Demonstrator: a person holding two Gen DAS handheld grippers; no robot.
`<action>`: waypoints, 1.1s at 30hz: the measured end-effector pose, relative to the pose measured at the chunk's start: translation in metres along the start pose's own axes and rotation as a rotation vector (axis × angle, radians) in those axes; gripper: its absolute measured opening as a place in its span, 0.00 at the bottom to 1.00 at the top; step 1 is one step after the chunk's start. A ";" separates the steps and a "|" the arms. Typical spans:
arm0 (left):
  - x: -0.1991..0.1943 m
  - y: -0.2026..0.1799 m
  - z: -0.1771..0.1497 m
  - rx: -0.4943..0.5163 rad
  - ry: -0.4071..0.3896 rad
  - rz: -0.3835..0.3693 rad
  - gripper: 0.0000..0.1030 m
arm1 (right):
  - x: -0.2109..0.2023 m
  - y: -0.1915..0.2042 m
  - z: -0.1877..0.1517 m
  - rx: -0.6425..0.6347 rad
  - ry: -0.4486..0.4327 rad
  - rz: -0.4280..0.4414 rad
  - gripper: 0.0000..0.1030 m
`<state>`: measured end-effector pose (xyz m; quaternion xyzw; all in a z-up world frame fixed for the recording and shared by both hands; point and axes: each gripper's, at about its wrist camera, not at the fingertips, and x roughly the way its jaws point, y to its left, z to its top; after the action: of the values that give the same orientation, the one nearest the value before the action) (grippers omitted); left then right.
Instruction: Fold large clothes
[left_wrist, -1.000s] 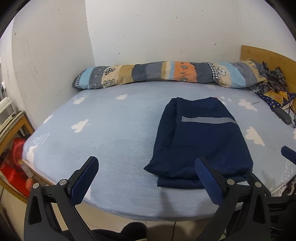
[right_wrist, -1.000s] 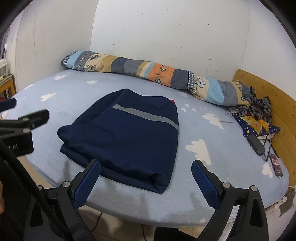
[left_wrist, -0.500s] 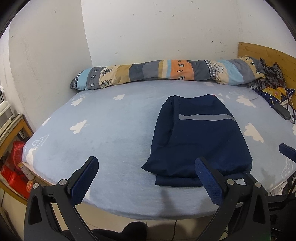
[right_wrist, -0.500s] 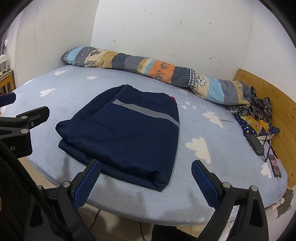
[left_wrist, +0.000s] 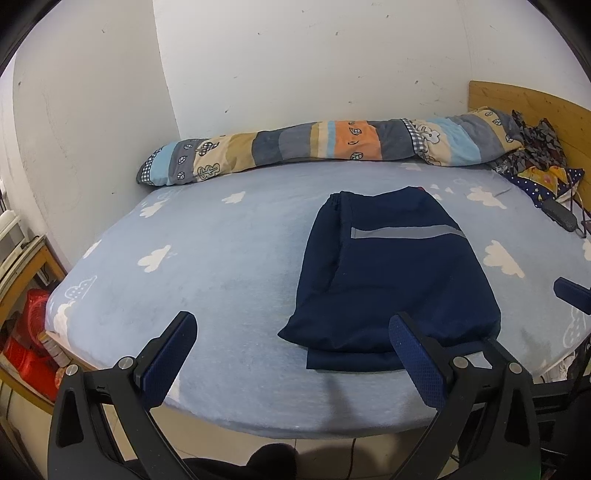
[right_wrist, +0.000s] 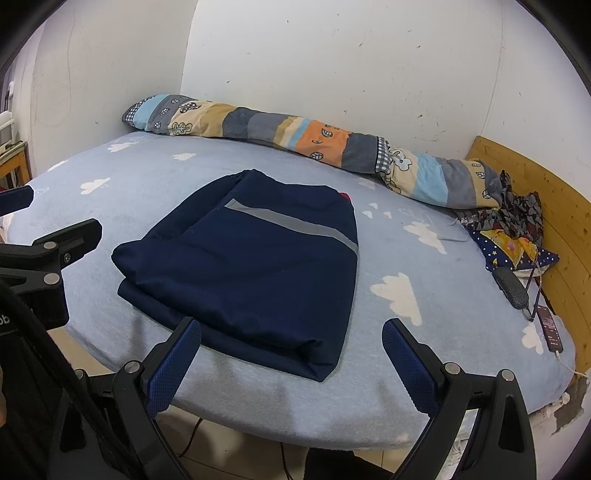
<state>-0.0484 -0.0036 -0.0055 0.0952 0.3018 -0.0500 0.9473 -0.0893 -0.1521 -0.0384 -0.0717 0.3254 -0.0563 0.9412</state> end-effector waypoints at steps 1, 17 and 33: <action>0.000 0.000 0.000 0.000 0.000 -0.001 1.00 | 0.000 0.000 0.000 0.001 0.000 0.002 0.97; 0.000 0.000 0.001 0.000 0.000 -0.002 1.00 | 0.000 -0.001 -0.001 0.004 0.001 0.004 0.97; 0.001 -0.002 0.000 0.002 0.003 -0.004 1.00 | 0.001 0.002 -0.004 0.011 0.002 0.005 0.97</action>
<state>-0.0481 -0.0060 -0.0060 0.0958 0.3035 -0.0519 0.9466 -0.0907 -0.1507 -0.0421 -0.0659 0.3263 -0.0558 0.9413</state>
